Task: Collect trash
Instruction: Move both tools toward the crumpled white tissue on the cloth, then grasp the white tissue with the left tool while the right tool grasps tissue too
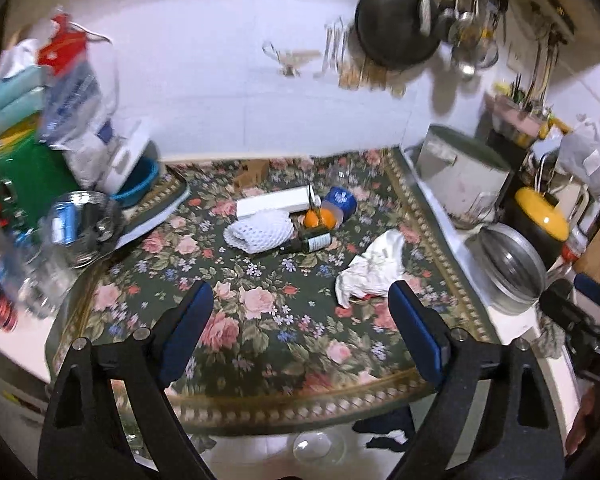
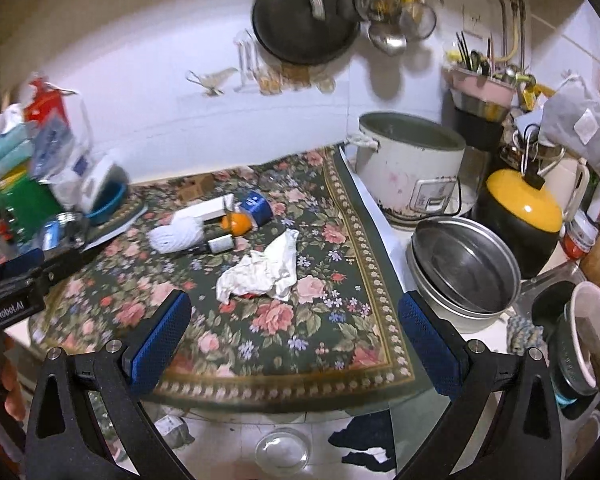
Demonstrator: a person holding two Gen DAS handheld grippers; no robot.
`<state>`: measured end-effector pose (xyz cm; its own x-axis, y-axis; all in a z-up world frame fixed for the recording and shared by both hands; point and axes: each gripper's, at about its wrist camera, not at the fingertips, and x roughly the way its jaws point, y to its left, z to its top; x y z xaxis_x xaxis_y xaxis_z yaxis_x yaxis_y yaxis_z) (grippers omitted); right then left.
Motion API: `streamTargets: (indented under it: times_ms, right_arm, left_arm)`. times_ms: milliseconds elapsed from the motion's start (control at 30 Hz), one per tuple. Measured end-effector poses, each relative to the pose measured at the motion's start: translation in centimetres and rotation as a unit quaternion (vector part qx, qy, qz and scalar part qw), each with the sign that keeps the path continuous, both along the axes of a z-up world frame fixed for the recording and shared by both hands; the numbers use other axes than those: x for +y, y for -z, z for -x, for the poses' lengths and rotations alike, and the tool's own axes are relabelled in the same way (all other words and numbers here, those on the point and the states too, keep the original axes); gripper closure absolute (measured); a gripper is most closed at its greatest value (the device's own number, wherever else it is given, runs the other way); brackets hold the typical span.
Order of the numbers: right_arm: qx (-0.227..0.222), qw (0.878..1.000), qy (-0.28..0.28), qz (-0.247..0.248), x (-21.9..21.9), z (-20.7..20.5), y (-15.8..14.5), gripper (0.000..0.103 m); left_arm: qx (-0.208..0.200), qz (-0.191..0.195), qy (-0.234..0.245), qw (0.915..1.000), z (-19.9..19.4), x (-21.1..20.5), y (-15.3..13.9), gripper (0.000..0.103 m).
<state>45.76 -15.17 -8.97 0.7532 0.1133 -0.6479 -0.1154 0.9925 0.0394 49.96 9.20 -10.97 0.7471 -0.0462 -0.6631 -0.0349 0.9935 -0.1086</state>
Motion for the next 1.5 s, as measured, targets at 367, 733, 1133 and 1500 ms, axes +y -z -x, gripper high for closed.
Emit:
streamTargets:
  times_ms: [367, 733, 1133, 1500]
  right_arm:
    - [0.067, 0.997, 0.026, 0.009, -0.4, -8.1, 4.2, 0.002]
    - [0.148, 0.986, -0.056, -0.050, -2.8, -18.2, 9.1, 0.020]
    - [0.255, 0.953, -0.156, -0.055, 0.3, -24.9, 16.3, 0.055]
    - [0.292, 0.932, -0.196, -0.081, 1.6, -25.0, 17.9, 0.094]
  left_arm:
    - [0.120, 0.012, 0.056, 0.9912, -11.1, -2.2, 9.2, 0.014]
    - [0.184, 0.009, 0.035, 0.9823, -18.2, -6.0, 14.7, 0.023]
    - [0.222, 0.060, -0.002, 0.9733, -19.4, -6.8, 18.8, 0.035]
    - [0.204, 0.081, 0.016, 0.9755, -18.4, -6.9, 17.4, 0.079]
